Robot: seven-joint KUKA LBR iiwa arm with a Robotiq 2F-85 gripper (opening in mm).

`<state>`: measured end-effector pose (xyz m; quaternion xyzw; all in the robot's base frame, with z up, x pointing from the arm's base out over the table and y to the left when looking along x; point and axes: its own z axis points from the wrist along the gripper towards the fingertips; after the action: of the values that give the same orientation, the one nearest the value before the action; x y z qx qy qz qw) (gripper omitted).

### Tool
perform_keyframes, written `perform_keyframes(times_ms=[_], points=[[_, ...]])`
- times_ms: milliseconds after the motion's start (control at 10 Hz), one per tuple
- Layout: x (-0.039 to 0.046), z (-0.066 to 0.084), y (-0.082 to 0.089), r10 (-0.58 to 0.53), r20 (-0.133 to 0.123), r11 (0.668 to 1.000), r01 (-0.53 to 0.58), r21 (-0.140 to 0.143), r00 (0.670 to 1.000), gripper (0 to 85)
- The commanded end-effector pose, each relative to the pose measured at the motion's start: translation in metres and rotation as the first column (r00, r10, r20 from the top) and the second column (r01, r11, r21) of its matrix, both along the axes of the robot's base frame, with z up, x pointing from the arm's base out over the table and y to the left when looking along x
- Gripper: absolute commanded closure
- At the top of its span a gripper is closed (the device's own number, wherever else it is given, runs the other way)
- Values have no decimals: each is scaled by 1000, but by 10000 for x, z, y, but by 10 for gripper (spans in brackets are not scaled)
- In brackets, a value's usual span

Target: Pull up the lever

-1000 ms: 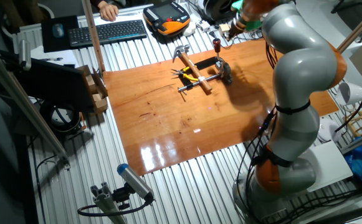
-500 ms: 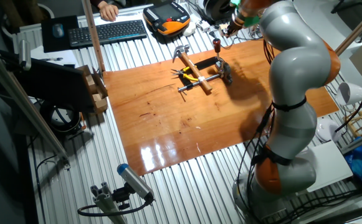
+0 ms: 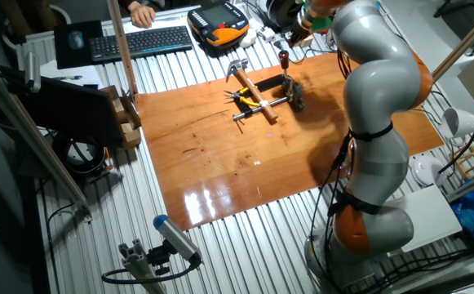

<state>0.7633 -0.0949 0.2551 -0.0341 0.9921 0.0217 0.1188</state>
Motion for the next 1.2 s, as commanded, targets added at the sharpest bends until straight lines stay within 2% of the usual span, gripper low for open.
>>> perform_keyframes(times_ms=[0,200,500,700,900,1100], points=[[13,-17,13,-4,0,1000,4,4,1000,850],[38,-44,20,-17,5,1000,17,20,1000,850],[48,-88,52,-30,9,999,29,26,1000,850],[51,-102,71,-28,-45,1000,28,8,999,850],[55,-102,67,-28,-96,999,31,22,995,850],[54,-100,71,-34,-103,999,38,37,994,850]])
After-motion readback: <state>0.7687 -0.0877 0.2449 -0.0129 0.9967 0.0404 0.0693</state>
